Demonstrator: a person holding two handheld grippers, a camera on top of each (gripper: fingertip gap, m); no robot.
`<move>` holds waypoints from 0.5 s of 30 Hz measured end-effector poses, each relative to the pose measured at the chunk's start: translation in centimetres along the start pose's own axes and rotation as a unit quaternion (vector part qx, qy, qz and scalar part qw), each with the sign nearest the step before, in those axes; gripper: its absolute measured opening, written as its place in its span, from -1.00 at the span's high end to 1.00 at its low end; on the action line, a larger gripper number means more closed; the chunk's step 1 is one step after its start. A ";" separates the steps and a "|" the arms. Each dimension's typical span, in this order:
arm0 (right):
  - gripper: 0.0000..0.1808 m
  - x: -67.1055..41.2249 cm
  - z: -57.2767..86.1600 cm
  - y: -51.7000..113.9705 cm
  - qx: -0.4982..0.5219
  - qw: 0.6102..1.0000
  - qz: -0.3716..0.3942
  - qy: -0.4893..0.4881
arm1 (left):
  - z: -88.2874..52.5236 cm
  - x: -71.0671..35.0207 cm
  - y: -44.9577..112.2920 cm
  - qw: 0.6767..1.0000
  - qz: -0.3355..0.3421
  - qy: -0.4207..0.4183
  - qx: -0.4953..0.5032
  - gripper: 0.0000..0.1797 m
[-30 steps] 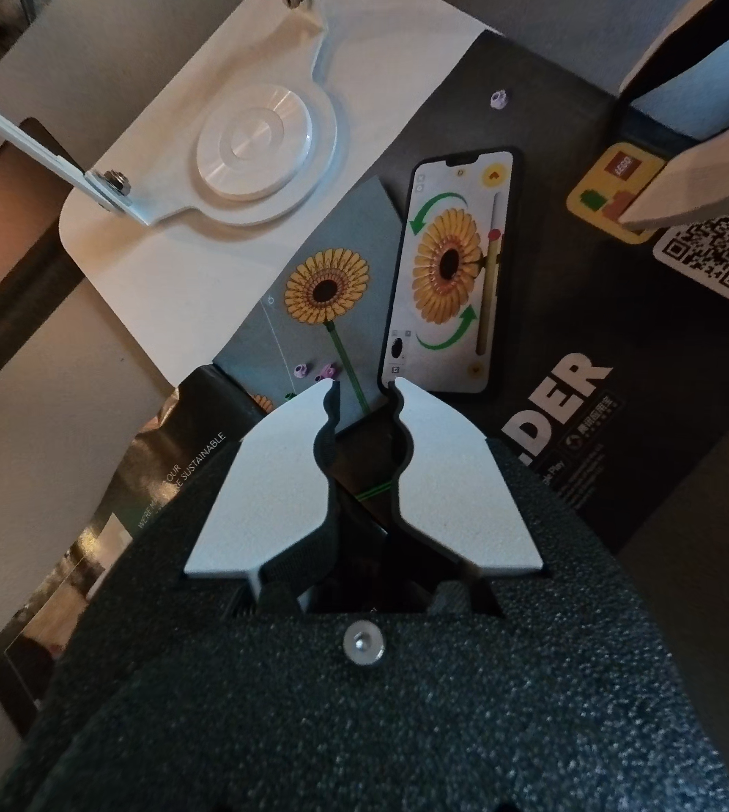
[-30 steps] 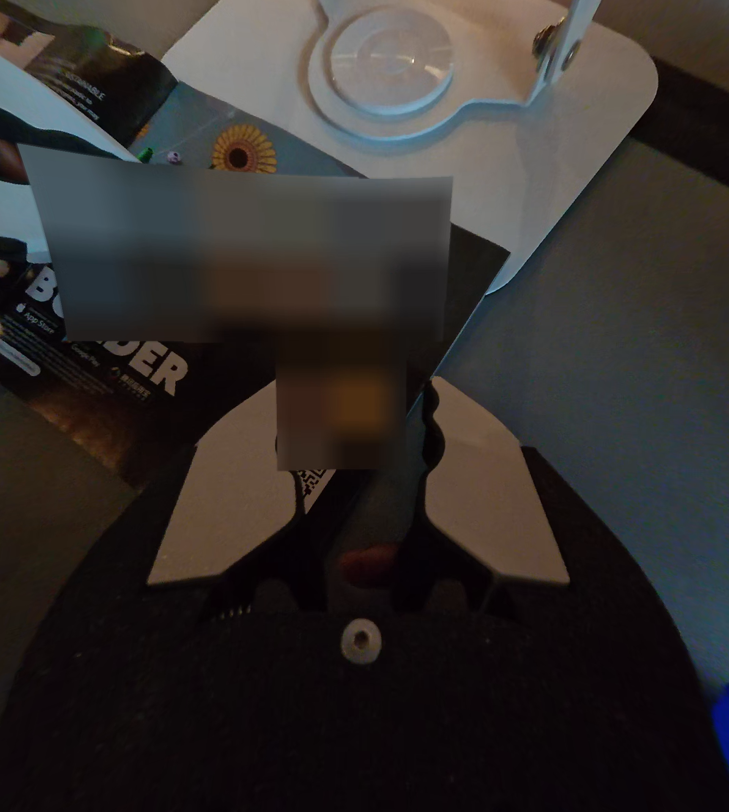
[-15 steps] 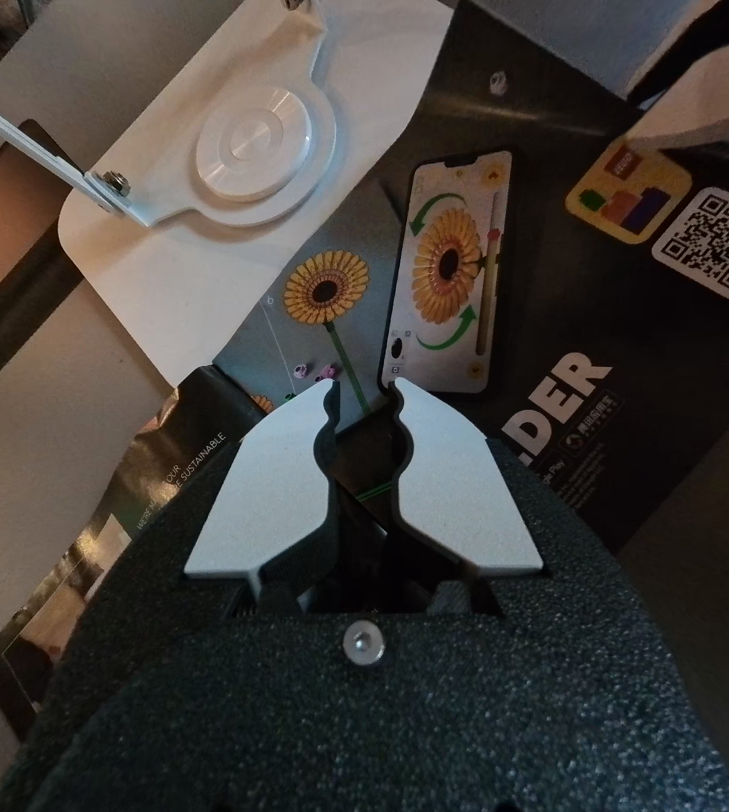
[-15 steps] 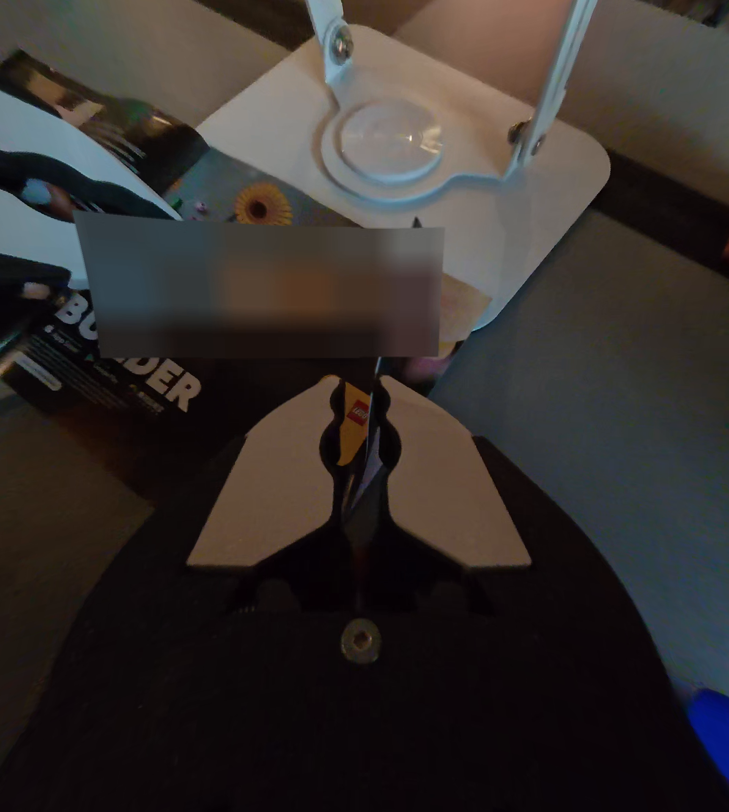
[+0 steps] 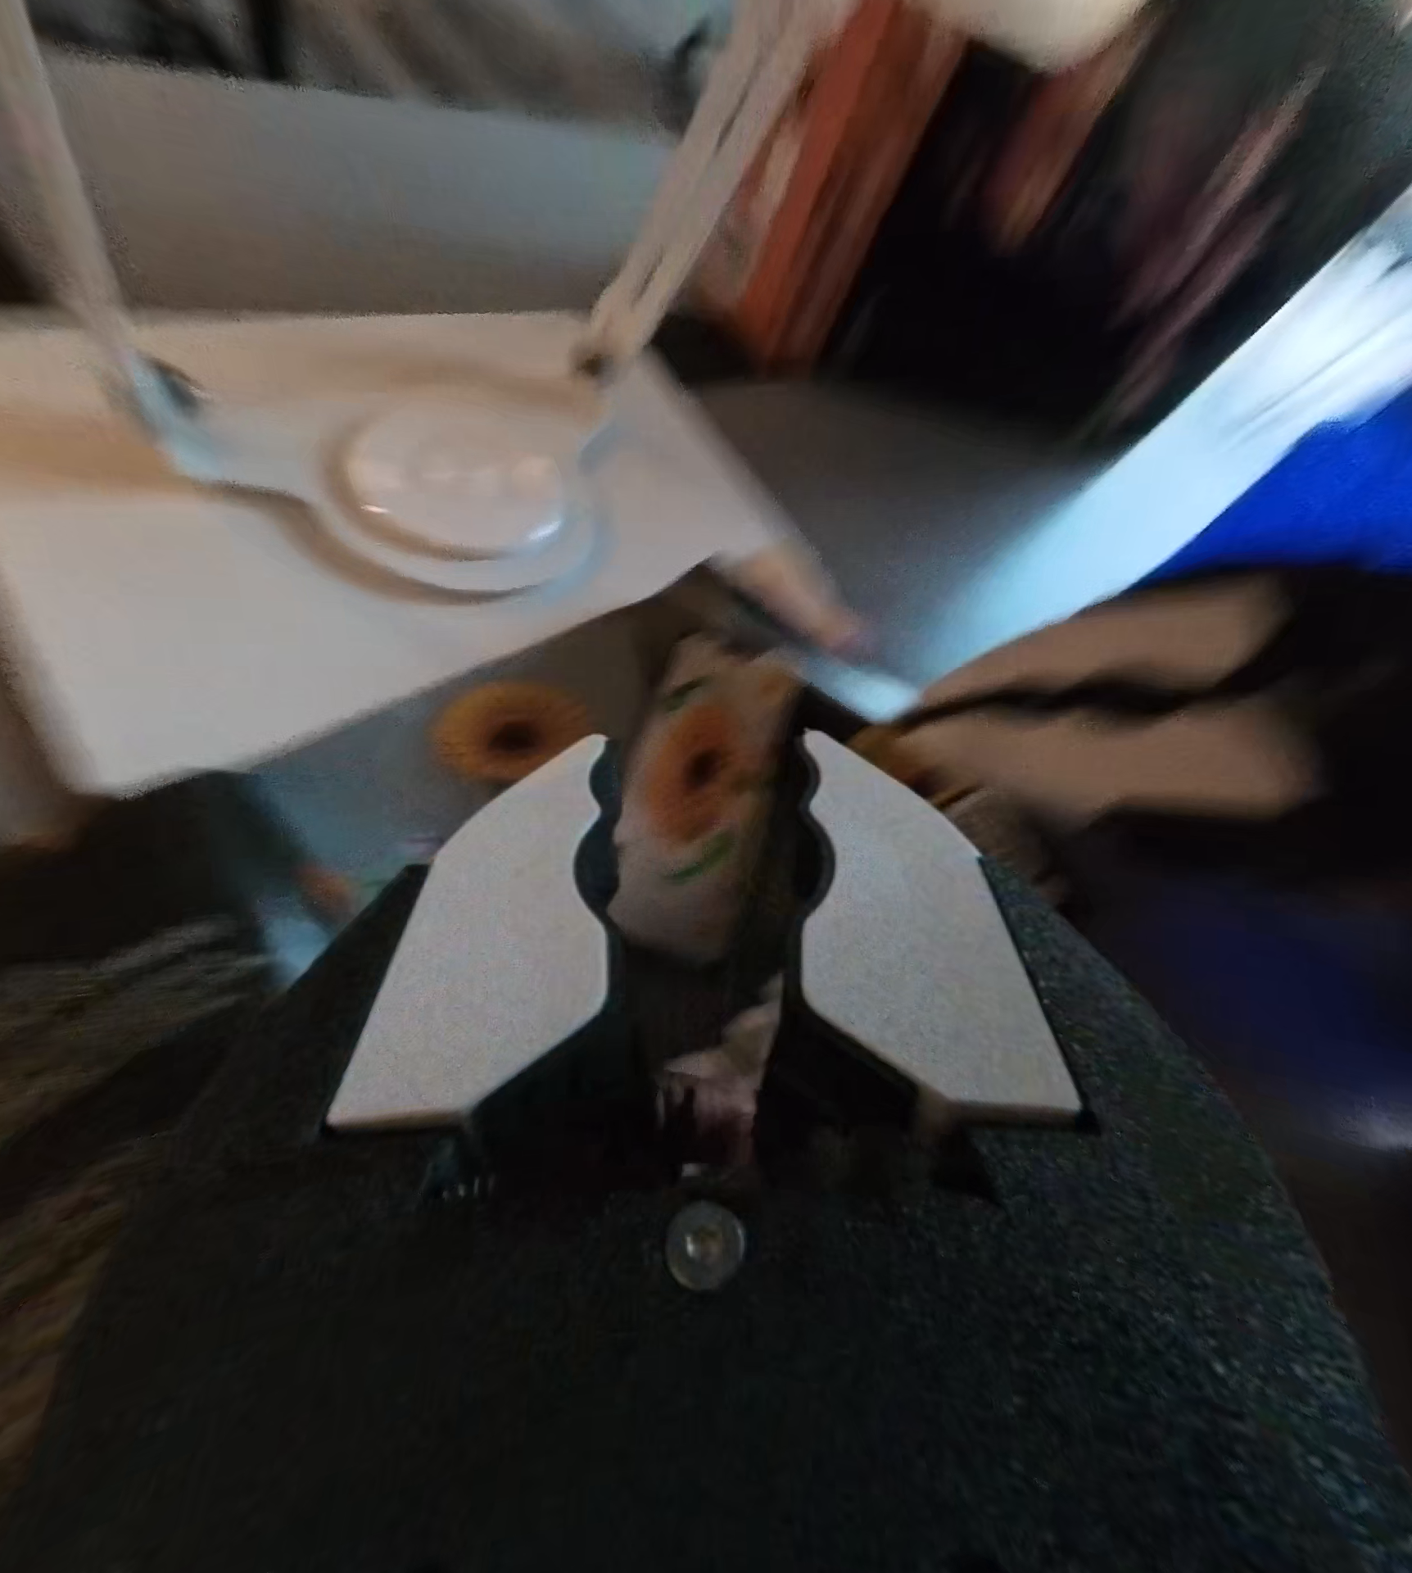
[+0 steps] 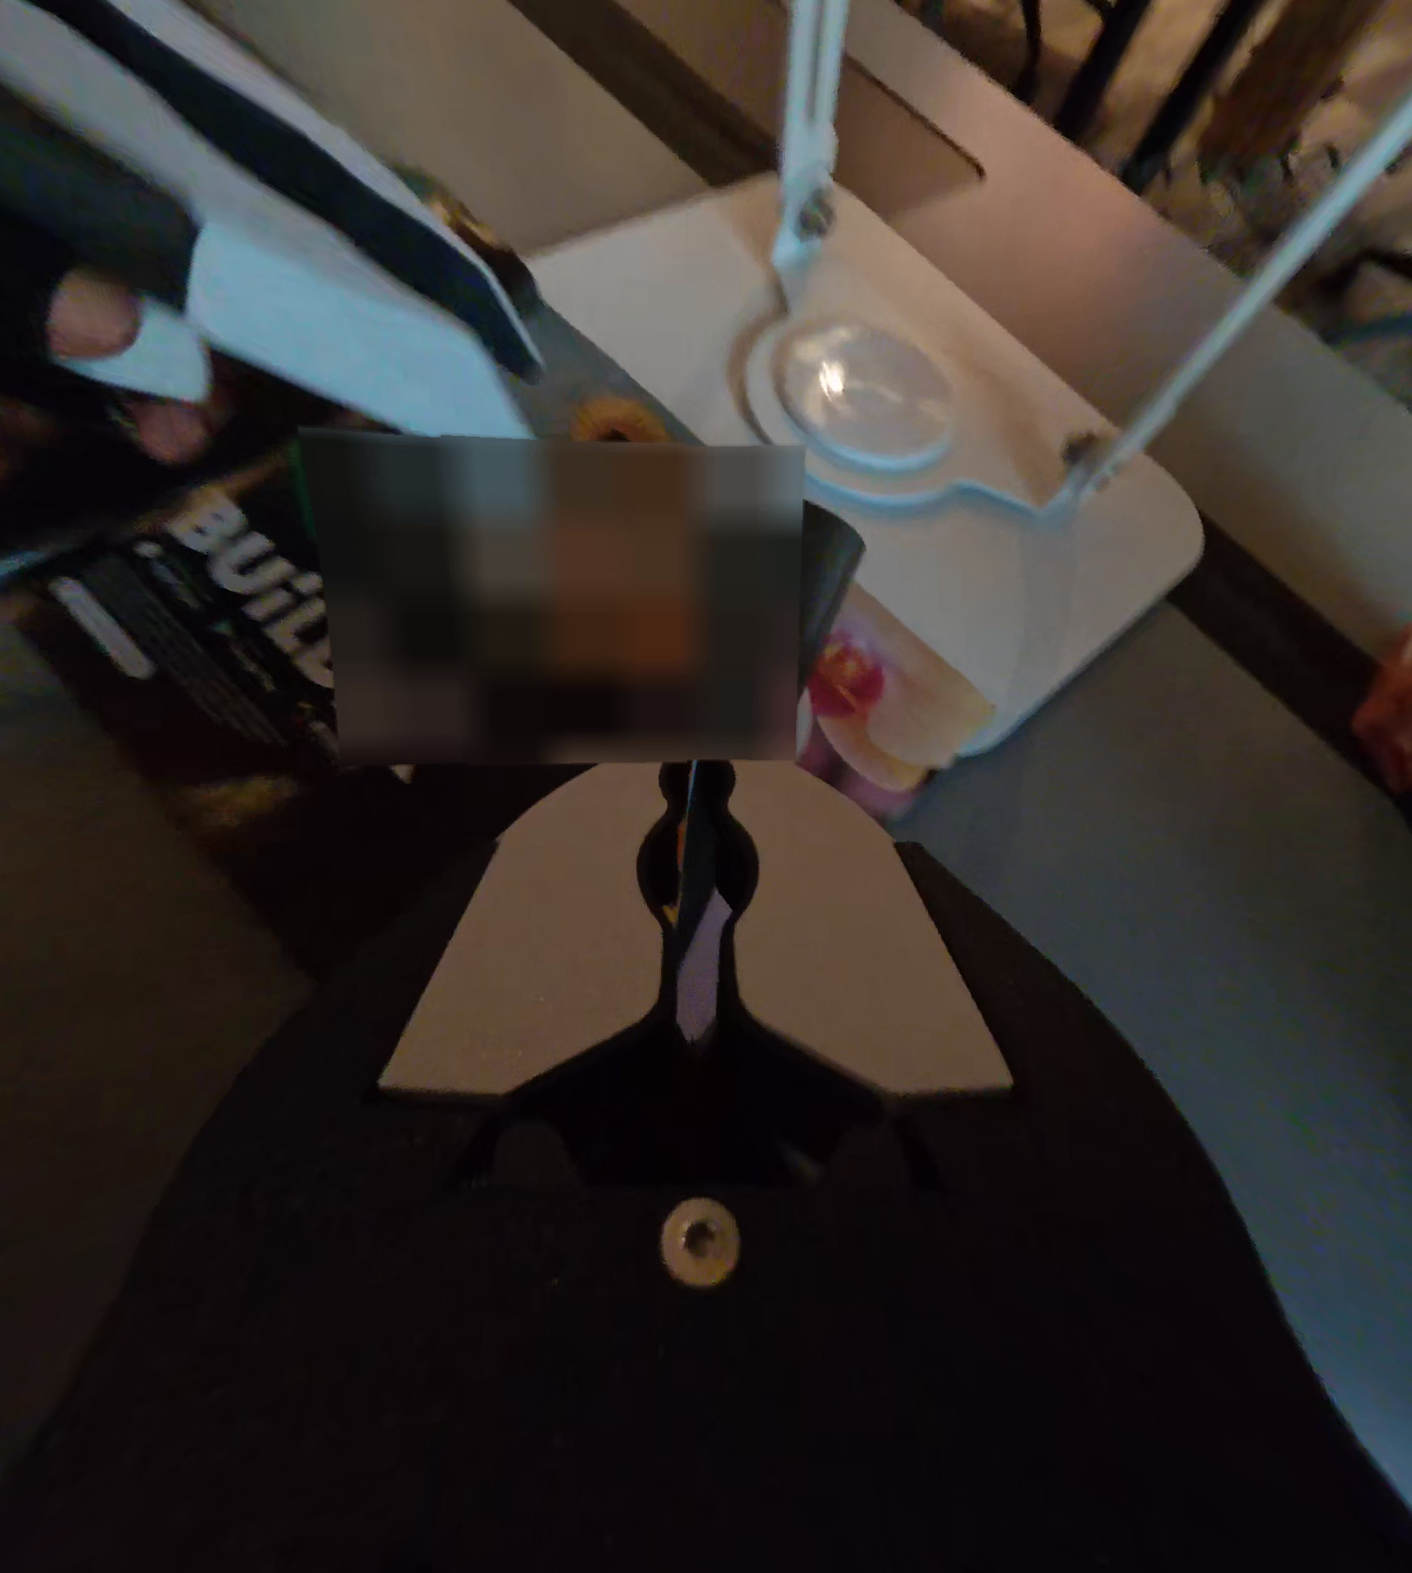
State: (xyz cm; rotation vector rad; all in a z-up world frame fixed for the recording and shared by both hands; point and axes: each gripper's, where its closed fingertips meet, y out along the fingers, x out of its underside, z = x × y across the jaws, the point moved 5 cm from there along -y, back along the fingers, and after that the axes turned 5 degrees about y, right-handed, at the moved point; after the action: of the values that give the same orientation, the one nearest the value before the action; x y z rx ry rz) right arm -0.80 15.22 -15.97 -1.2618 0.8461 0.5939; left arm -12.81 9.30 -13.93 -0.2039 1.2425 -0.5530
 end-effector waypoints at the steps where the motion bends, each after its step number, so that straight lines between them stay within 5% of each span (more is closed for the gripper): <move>1: 0.99 -0.2 -0.2 0.0 -0.011 1.000 0.010 0.001 | 0.3 -0.2 0.1 0.997 0.018 -0.062 0.042 0.63; 4: 0.99 -1.1 -0.8 -0.3 -0.042 0.998 0.040 0.015 | 0.3 -0.3 0.4 0.969 0.042 -0.208 0.130 0.70; 7: 0.99 -1.4 -1.3 -0.5 -0.072 0.995 0.055 0.030 | -0.1 -0.2 0.5 0.949 0.055 -0.269 0.158 0.74; 11: 0.98 -2.1 -1.6 -0.7 -0.094 0.992 0.074 0.048 | 0.0 -0.2 0.7 0.945 0.056 -0.276 0.165 0.73; 15: 0.79 -0.6 2.3 -1.0 0.021 0.993 0.051 0.104 | -0.1 0.1 0.9 0.964 0.032 -0.229 0.135 0.71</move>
State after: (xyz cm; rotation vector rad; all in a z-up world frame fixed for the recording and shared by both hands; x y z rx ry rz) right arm 0.16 17.26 -14.71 -1.2619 1.0970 0.5271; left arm -12.65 10.00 -14.45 -0.0557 0.7133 -0.5745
